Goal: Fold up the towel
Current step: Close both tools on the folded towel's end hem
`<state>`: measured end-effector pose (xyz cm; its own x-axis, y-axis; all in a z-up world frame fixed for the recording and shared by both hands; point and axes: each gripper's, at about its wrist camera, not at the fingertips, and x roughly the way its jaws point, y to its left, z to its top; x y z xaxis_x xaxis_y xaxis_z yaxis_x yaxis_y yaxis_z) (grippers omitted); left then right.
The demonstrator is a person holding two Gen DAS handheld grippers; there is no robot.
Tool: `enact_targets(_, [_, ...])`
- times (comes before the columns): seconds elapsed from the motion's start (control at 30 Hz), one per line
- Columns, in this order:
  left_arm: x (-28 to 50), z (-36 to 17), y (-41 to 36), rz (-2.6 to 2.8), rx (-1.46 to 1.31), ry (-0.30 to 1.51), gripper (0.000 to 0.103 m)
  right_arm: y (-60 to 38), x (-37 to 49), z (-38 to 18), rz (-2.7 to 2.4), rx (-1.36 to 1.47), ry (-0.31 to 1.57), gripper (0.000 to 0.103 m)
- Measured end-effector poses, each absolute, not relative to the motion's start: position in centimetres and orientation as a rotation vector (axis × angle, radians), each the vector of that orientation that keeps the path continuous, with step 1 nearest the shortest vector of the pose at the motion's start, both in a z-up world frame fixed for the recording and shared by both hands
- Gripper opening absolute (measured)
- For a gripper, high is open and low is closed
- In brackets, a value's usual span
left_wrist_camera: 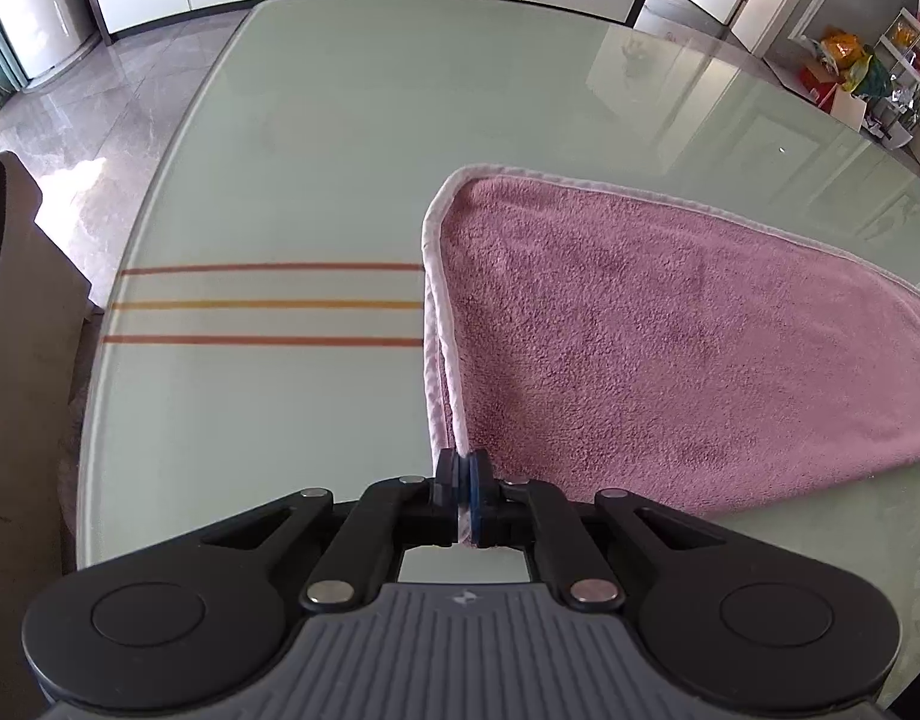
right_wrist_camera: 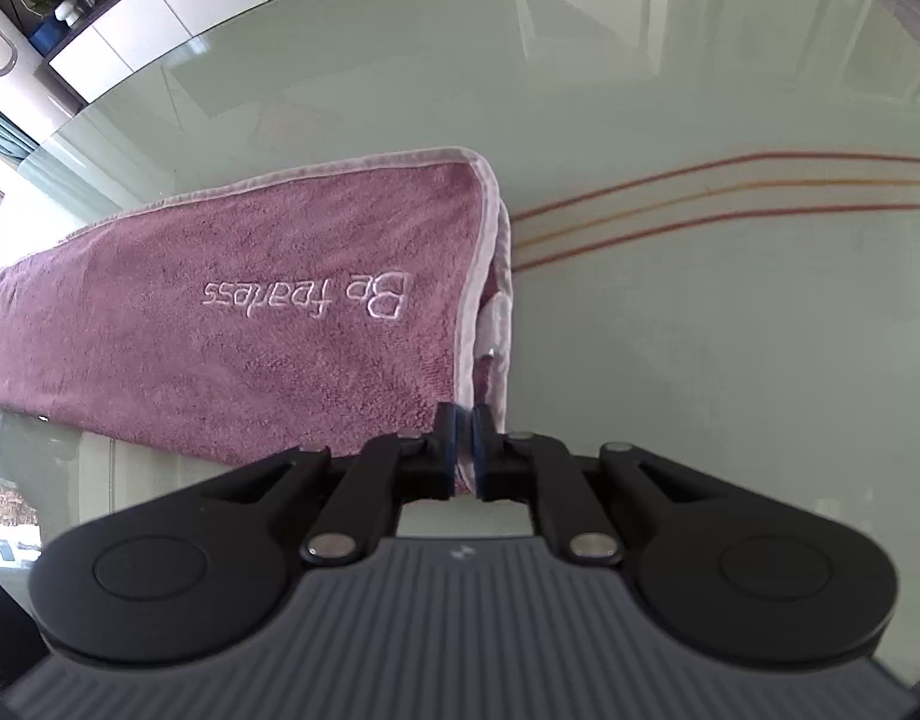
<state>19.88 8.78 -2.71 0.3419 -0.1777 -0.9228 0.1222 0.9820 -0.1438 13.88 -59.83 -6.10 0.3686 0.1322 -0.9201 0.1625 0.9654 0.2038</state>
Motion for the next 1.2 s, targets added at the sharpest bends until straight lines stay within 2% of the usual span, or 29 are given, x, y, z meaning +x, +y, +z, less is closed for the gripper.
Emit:
enact_targets(1.03, [20.1, -3.6, 11.1, -0.300, -0.090, 1.213, 0.004, -60.5, 14.1, -8.0, -0.022, 0.307, 1.177, 0.005])
enact_targets(1.2, [19.5, -2.7, 10.6, -0.311, -0.077, 1.163, 0.003, -60.8, 14.1, -7.6, -0.014, 0.330, 1.152, 0.005])
